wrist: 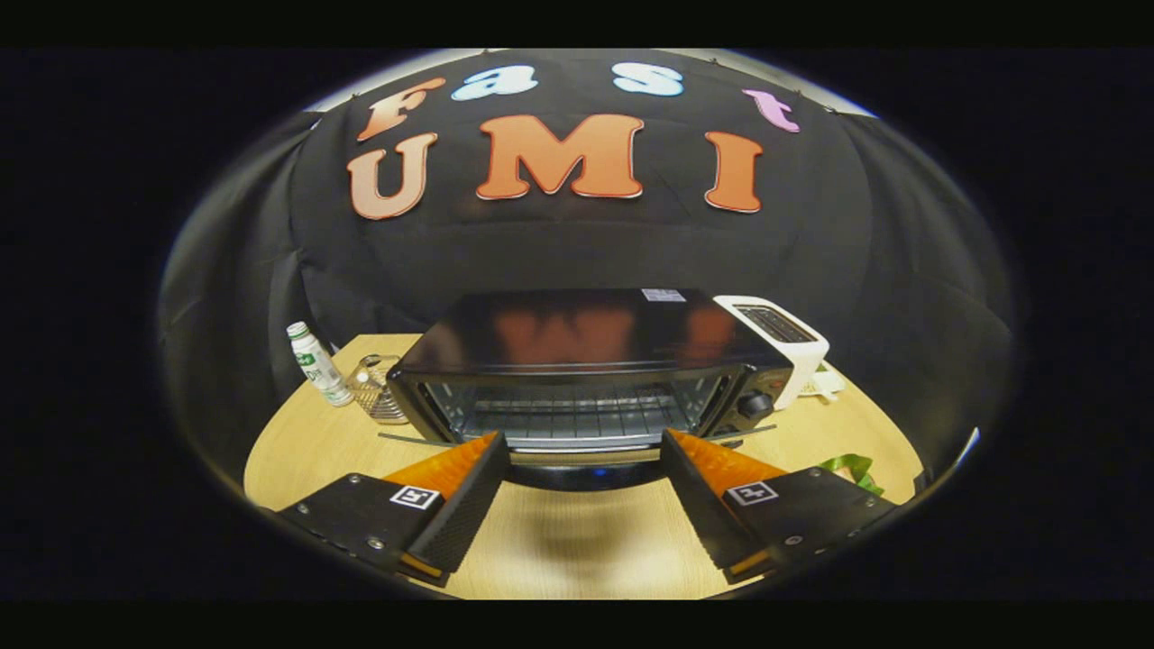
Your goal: Open the toaster oven, put the food inside, and close the toaster oven door.
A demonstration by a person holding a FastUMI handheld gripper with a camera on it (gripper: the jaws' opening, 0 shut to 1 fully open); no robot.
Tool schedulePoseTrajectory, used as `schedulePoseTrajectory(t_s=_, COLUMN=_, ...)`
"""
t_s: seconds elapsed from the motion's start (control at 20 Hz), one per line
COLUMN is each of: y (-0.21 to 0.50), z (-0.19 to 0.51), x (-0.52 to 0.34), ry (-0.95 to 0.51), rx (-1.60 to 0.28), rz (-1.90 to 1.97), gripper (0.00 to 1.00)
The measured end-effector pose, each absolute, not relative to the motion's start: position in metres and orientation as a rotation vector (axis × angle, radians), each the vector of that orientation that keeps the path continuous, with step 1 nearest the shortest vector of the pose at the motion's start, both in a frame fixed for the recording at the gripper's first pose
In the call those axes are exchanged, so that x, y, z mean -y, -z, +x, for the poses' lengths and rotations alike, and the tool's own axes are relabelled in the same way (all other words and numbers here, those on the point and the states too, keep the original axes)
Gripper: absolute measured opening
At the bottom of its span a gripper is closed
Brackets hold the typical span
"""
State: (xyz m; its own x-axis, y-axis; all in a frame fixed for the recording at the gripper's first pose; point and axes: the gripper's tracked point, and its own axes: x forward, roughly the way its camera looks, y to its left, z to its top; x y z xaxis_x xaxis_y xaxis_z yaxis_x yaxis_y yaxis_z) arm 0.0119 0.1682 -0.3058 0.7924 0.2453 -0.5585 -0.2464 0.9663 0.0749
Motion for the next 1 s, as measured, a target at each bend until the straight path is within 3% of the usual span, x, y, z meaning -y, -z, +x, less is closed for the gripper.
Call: schedulePoseTrajectory(t_s=1.0, y=0.408, z=-0.084, x=-0.152, ry=-0.294, rx=-0.852, rz=-0.031, gripper=0.99)
